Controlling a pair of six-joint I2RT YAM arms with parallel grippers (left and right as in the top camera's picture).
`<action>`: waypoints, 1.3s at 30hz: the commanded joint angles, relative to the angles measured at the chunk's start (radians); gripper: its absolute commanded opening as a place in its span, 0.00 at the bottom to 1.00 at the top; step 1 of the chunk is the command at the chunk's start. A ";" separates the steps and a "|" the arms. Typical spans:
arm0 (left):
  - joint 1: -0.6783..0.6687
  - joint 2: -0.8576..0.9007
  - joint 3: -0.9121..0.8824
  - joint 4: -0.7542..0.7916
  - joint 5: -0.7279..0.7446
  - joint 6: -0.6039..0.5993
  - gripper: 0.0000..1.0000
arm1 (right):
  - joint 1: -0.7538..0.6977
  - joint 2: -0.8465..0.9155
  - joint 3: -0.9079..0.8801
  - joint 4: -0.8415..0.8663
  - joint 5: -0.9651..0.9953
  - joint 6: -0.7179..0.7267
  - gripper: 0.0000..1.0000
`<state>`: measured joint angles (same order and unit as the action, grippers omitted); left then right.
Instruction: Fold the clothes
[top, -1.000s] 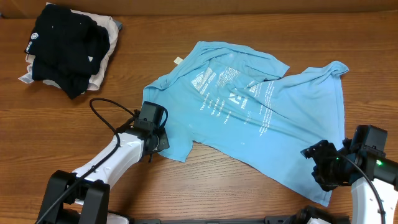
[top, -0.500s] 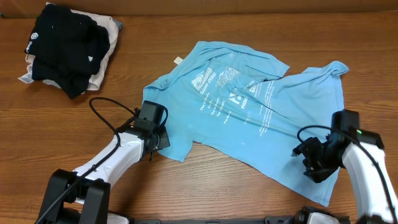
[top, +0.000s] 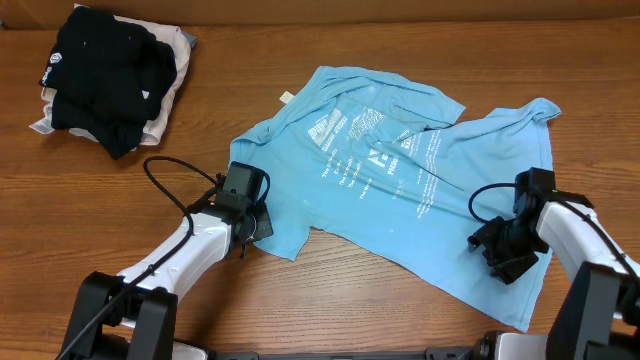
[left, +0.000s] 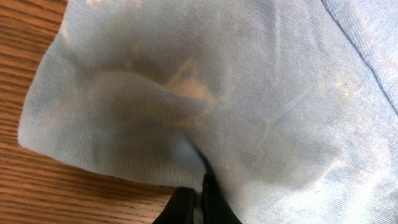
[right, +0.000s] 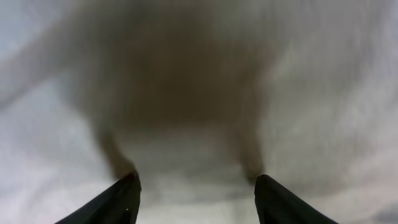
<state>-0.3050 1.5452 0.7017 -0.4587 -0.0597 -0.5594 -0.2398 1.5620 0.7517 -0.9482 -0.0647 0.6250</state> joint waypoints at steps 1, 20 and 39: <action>0.004 0.037 -0.018 0.000 0.026 -0.005 0.04 | 0.007 0.041 -0.002 0.035 0.031 0.007 0.63; 0.004 0.037 -0.017 0.047 0.028 -0.005 0.06 | 0.006 0.225 0.225 0.120 0.035 -0.057 0.64; 0.005 0.037 -0.017 0.052 0.031 -0.002 0.04 | -0.237 -0.159 0.198 -0.220 0.030 -0.018 0.53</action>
<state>-0.3050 1.5562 0.7017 -0.4026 -0.0418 -0.5594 -0.4328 1.3991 1.0130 -1.1774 -0.0441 0.6003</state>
